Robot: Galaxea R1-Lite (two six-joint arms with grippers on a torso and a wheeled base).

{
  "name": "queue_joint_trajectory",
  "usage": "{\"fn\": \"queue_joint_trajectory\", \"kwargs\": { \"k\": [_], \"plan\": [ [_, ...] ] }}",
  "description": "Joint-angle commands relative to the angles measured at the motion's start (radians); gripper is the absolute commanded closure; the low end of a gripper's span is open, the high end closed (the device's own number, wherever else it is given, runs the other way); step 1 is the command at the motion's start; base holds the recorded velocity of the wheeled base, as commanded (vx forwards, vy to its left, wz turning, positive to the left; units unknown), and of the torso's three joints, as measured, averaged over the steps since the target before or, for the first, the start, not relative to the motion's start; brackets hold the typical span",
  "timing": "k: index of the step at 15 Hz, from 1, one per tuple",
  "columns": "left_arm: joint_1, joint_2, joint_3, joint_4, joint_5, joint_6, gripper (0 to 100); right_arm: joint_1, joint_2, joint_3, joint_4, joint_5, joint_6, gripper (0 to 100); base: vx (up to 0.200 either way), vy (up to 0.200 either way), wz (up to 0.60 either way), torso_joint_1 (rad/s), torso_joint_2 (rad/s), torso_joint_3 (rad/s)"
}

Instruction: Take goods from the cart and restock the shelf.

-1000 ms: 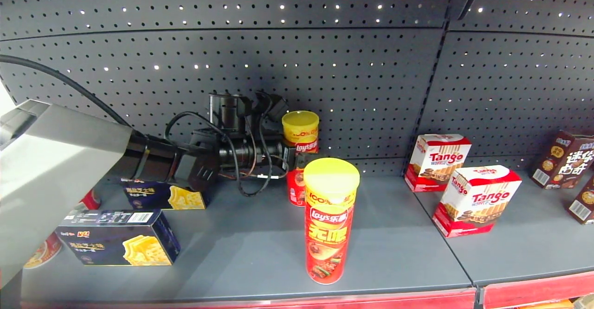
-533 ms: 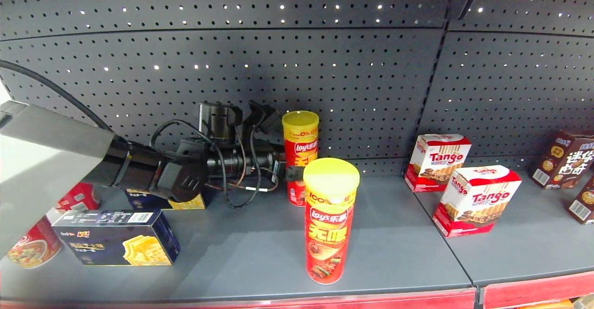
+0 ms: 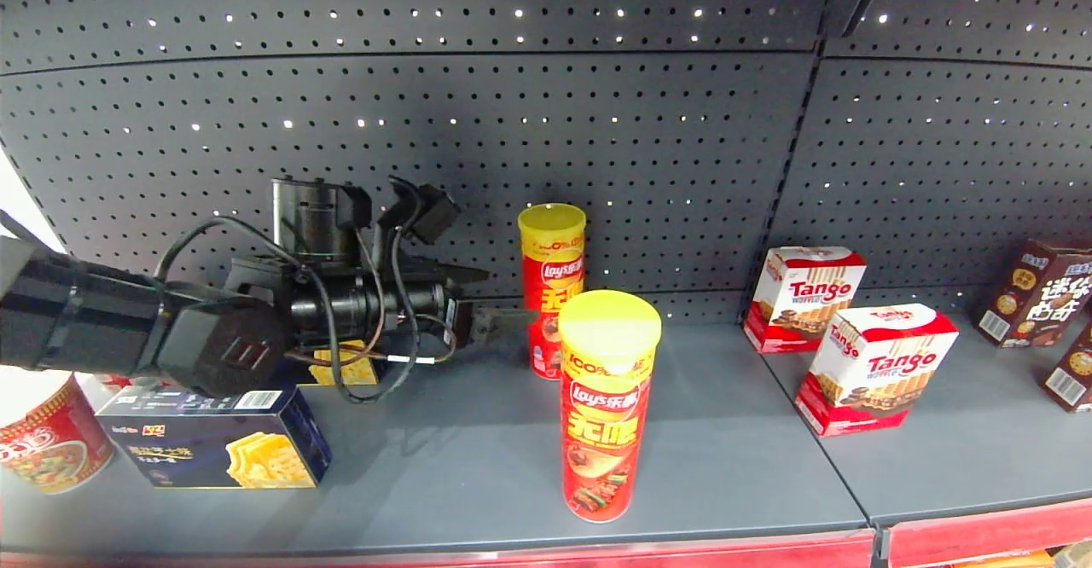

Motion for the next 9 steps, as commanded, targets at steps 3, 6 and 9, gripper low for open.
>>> {"fn": "queue_joint_trajectory", "kwargs": {
  "k": [3,6,9],
  "plan": [
    [0.069,-0.287,0.128,0.011,0.051,-0.03,0,0.0,0.001,0.0,0.0,0.001,0.0,0,0.0,0.0,0.0,0.0,0.0,0.0],
    [0.095,-0.563,0.296,0.025,0.186,-0.117,0,0.0,0.001,0.0,0.0,-0.001,0.0,0,0.0,0.0,0.0,0.0,0.0,0.0],
    [0.134,-0.962,0.647,0.039,0.386,-0.206,0,0.0,0.001,0.0,0.0,0.001,0.0,0,0.0,0.0,0.0,0.0,0.0,0.0]
  ]
}}
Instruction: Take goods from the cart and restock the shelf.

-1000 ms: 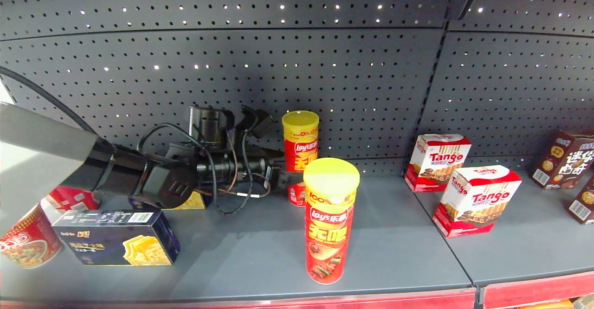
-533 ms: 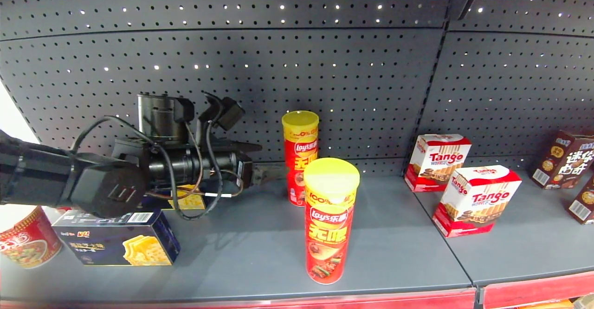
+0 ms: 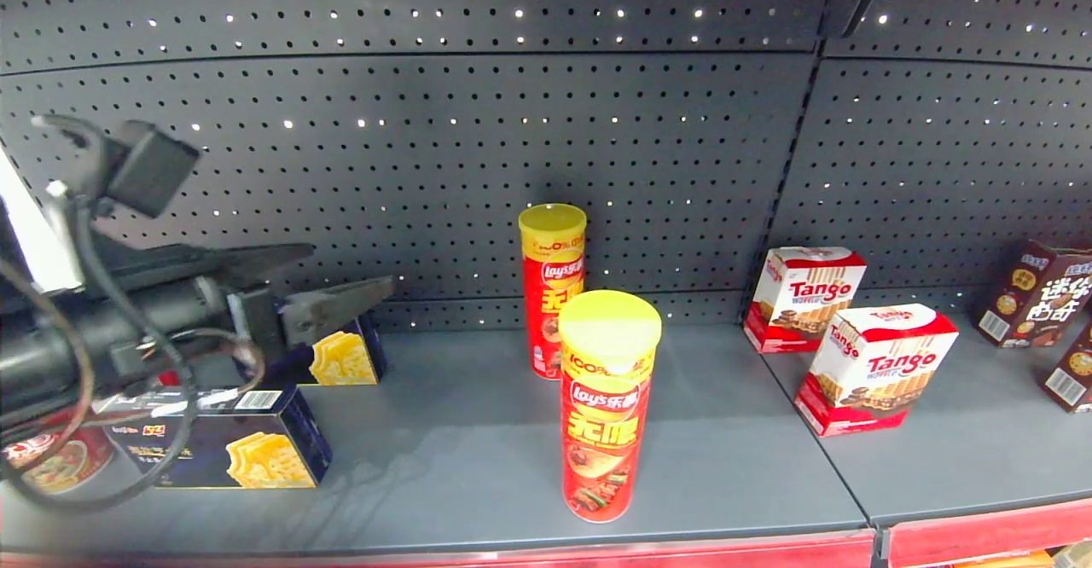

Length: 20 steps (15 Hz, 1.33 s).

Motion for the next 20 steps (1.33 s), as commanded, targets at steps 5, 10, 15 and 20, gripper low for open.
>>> {"fn": "queue_joint_trajectory", "kwargs": {
  "k": [5,10,15,20],
  "plan": [
    [0.157,-0.949,0.621,0.259,0.221,-0.082,0,0.0,0.001,0.0,0.001,0.001,0.0,0,0.0,0.0,0.0,0.0,0.0,0.0],
    [0.212,-1.279,0.679,0.41,0.271,-0.085,0,0.0,0.001,0.0,-0.001,-0.001,-0.002,0,0.0,0.0,0.0,0.0,0.0,0.0],
    [0.209,-1.299,0.692,0.444,0.414,-0.051,0,0.0,0.001,0.0,-0.001,0.001,0.0,0,0.0,0.0,0.0,0.0,0.0,0.0],
    [0.209,-1.299,0.692,0.444,0.412,-0.051,0,0.0,0.001,0.0,-0.001,0.001,0.0,0,0.0,0.0,0.0,0.0,0.0,0.0]
  ]
}}
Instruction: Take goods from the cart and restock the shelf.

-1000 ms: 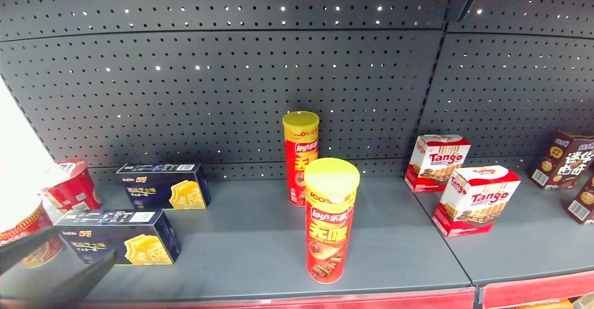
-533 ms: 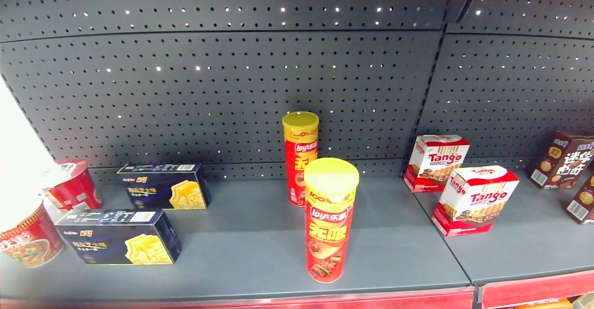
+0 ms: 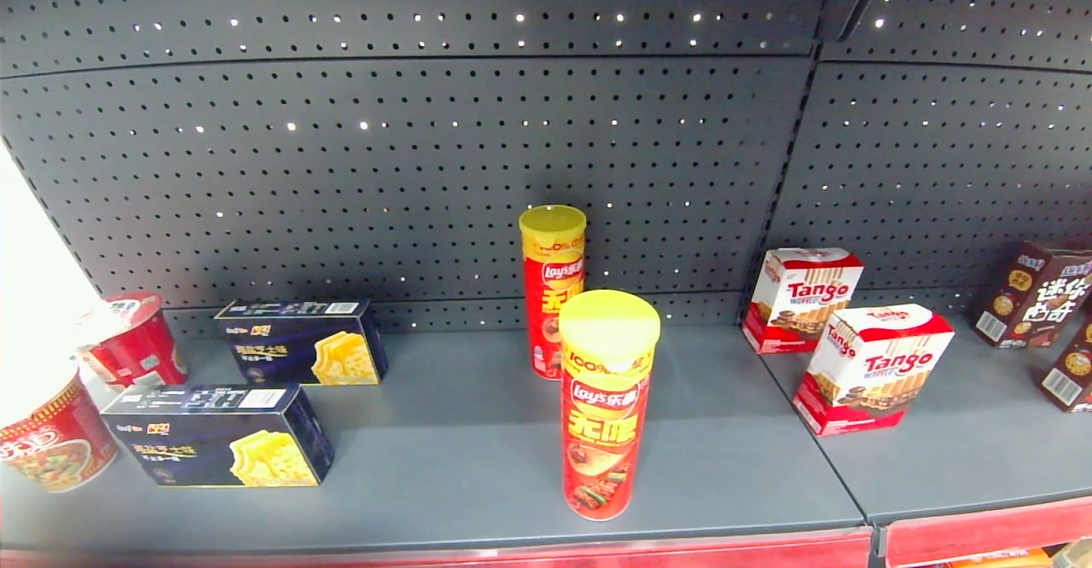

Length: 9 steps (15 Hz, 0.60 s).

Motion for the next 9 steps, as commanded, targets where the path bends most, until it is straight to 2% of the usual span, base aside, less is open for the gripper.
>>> {"fn": "queue_joint_trajectory", "kwargs": {
  "k": [1,8,9],
  "plan": [
    [0.0,0.001,0.0,-0.001,0.0,0.0,0,0.0,0.001,0.0,0.0,-0.001,0.0,0,0.0,0.0,0.0,0.0,0.0,0.0],
    [0.0,0.001,0.0,-0.001,0.0,-0.002,0,0.001,0.001,-0.024,-0.01,0.01,0.003,0,0.0,0.0,0.0,0.0,0.0,0.0],
    [0.0,0.001,0.0,0.001,0.0,-0.002,0,-0.003,0.001,-0.186,0.01,-0.001,0.008,0,0.0,0.0,0.0,0.0,0.0,0.0]
  ]
}}
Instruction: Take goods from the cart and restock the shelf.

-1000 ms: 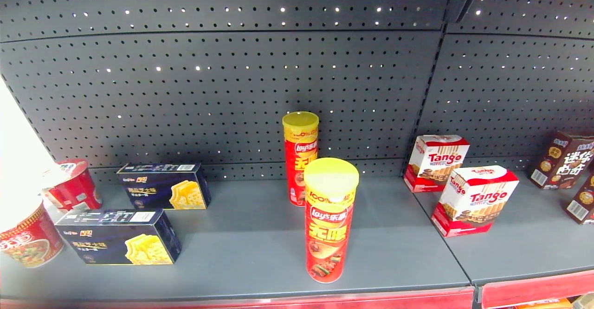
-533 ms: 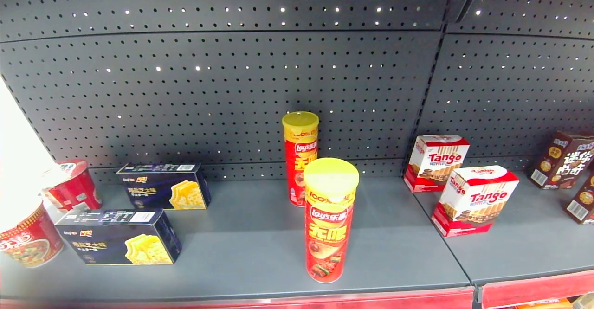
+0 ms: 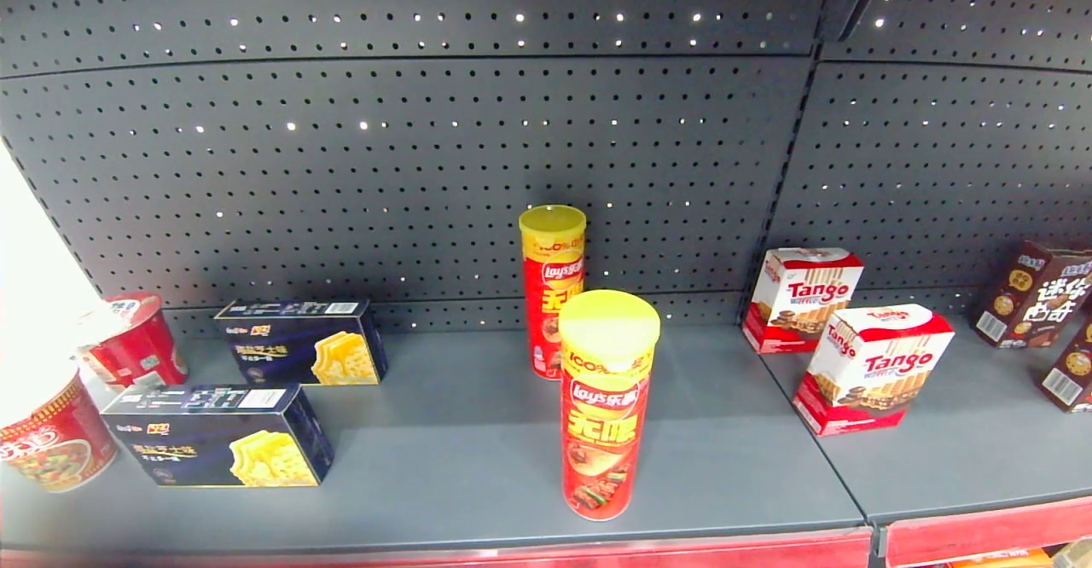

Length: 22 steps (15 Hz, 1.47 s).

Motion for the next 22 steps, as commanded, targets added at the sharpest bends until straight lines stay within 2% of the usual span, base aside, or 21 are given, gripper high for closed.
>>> {"fn": "queue_joint_trajectory", "kwargs": {
  "k": [1,2,3,4,5,7,8,9,10,11,12,15,16,20,21,22],
  "plan": [
    [0.0,0.003,0.0,-0.001,0.0,-0.001,0,-0.006,0.009,-0.225,0.158,0.0,0.007,0,0.0,0.0,0.0,0.0,0.0,0.0],
    [0.0,0.003,0.0,0.0,0.0,0.001,0,-0.007,0.029,-0.294,0.262,-0.006,0.003,0,0.0,0.0,0.0,0.0,0.0,0.0],
    [0.0,0.003,0.0,-0.001,0.0,-0.001,0,-0.003,0.052,-0.354,0.311,0.017,-0.003,0,0.0,0.0,0.0,0.0,0.0,0.0],
    [0.0,0.003,0.0,0.0,0.0,0.001,0,0.003,0.063,-0.365,0.317,0.026,-0.003,0,0.0,0.0,0.0,0.0,0.0,0.0],
    [0.0,0.003,0.0,0.0,0.0,-0.001,0,0.057,0.172,-0.441,0.302,0.123,0.0,0,0.0,0.0,0.0,0.0,0.0,0.0],
    [0.0,0.003,0.0,0.0,0.0,0.001,0,0.088,0.251,-0.495,0.296,0.156,-0.01,0,0.0,0.0,0.0,0.0,0.0,0.0],
    [0.0,0.003,0.0,-0.001,0.0,-0.001,0,0.108,0.417,-0.561,0.248,0.166,-0.063,0,0.0,0.0,0.0,0.0,0.0,0.0],
    [0.0,0.003,0.0,0.0,0.0,-0.001,0,0.125,0.463,-0.566,0.207,0.166,-0.07,0,0.0,0.0,0.0,0.0,0.0,0.0],
    [0.0,0.003,0.0,0.0,0.0,-0.001,0,0.18,0.607,-0.578,0.064,0.163,-0.07,0,0.0,0.0,0.0,0.0,0.0,0.0],
    [0.0,0.003,0.0,0.0,0.0,0.001,0,0.191,0.702,-0.58,-0.045,0.164,-0.069,0,0.0,0.0,0.0,0.0,0.0,0.0],
    [0.0,0.003,0.0,0.0,0.0,0.001,0,0.214,0.773,-0.572,-0.109,0.169,-0.07,0,0.0,0.0,0.0,0.0,0.0,0.0],
    [0.0,0.003,0.0,0.0,0.0,-0.001,0,0.347,0.943,-0.569,-0.165,0.167,-0.063,0,0.0,0.0,0.0,0.0,0.0,0.0],
    [0.0,0.003,0.0,-0.001,0.0,-0.001,0,0.359,0.968,-0.569,-0.183,0.161,-0.061,0,0.0,0.0,0.0,0.0,0.0,0.0],
    [0.0,0.003,0.0,0.0,0.0,0.001,0,0.41,1.255,-0.589,-0.433,-0.018,-0.006,0,0.0,0.0,0.0,0.0,0.0,0.0],
    [0.0,0.003,0.0,-0.001,0.0,-0.001,0,0.422,1.293,-0.595,-0.448,-0.049,0.007,0,0.0,0.0,0.0,0.0,0.0,0.0],
    [0.0,0.003,0.0,0.0,0.0,-0.001,0,0.482,1.35,-0.595,-0.451,-0.095,0.046,0,0.0,0.0,0.0,0.0,0.0,0.0]
  ]
}}
